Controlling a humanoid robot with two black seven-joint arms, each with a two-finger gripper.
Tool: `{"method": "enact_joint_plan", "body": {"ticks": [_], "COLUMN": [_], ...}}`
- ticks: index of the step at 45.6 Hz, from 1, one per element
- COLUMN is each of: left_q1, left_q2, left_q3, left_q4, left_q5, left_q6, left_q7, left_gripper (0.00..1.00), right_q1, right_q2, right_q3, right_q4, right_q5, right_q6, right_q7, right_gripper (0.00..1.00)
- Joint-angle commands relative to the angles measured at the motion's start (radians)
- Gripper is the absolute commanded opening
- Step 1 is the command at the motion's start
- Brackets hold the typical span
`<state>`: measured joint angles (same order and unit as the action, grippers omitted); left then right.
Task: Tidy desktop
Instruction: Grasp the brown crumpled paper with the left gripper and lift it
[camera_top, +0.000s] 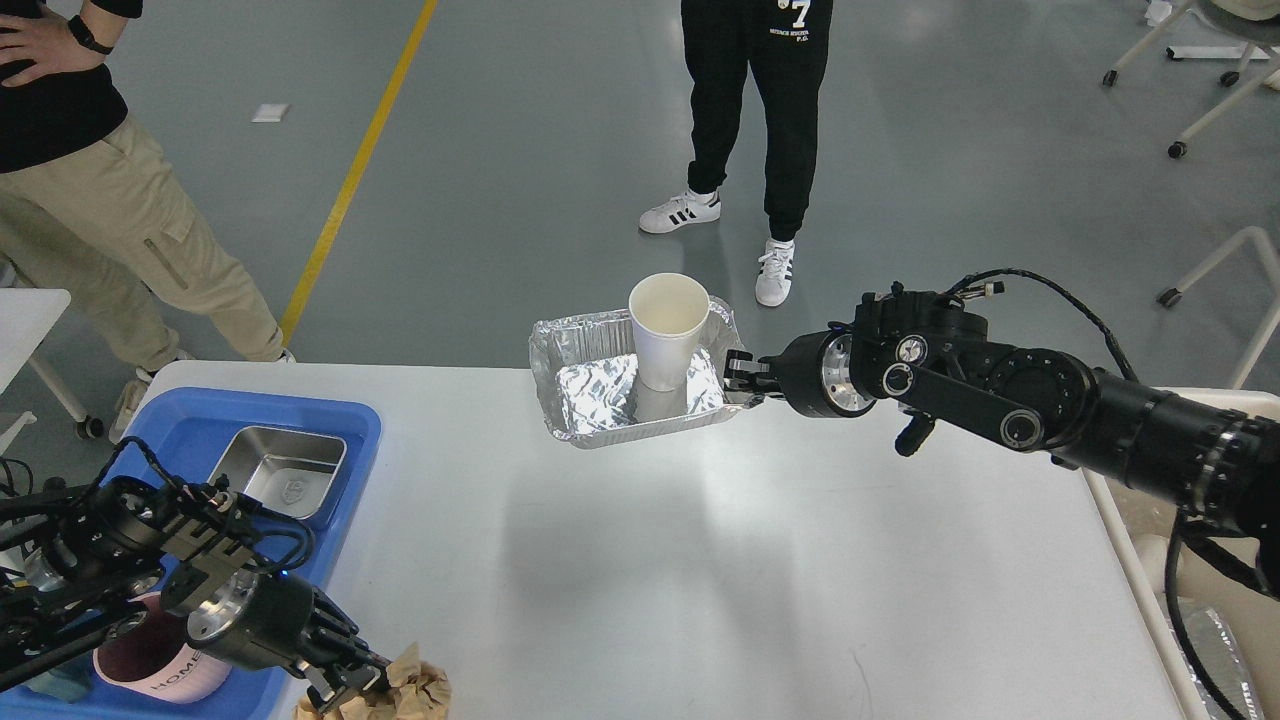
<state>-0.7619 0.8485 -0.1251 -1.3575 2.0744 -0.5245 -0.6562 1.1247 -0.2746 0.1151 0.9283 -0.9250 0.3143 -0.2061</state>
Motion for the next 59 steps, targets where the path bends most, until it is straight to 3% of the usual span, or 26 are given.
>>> {"method": "enact_joint_plan", "body": {"ticks": [1,25,46,59], "left_q1": [0.004,0.023,0.018,0.004], "left_q2": [0.078,0.398,0.504,0.475], "left_q3": [-0.002,-0.037,-0.307,-0.47], "left_q4": [-0.008,-0.04,-0.083,-0.068], "left_q5": [-0.016,-0.401,-0.704,-0.813], "left_q6": [0.063,0.287,0.276,0.198], "left_q7": [-0.011,-0.025,-0.034,-0.025], "left_gripper": [0.01,0.02,0.04,0.05], "right_q1": [0.0,0.001,0.003,0.009], "right_q2": [0.0,0.012,0.014,0.026], "right_q3": [0.0,-0.005,-0.008,-0.009], "right_q4": [-0.002,-0.008,-0.009,-0.009], "right_q5": [0.0,-0.002,-0.011,-0.015], "right_q6": [0.0,0.0,0.0,0.0], "right_q7": [-0.001,-0.001,-0.001,-0.001], "right_gripper": [0.0,0.0,0.0,0.0]}}
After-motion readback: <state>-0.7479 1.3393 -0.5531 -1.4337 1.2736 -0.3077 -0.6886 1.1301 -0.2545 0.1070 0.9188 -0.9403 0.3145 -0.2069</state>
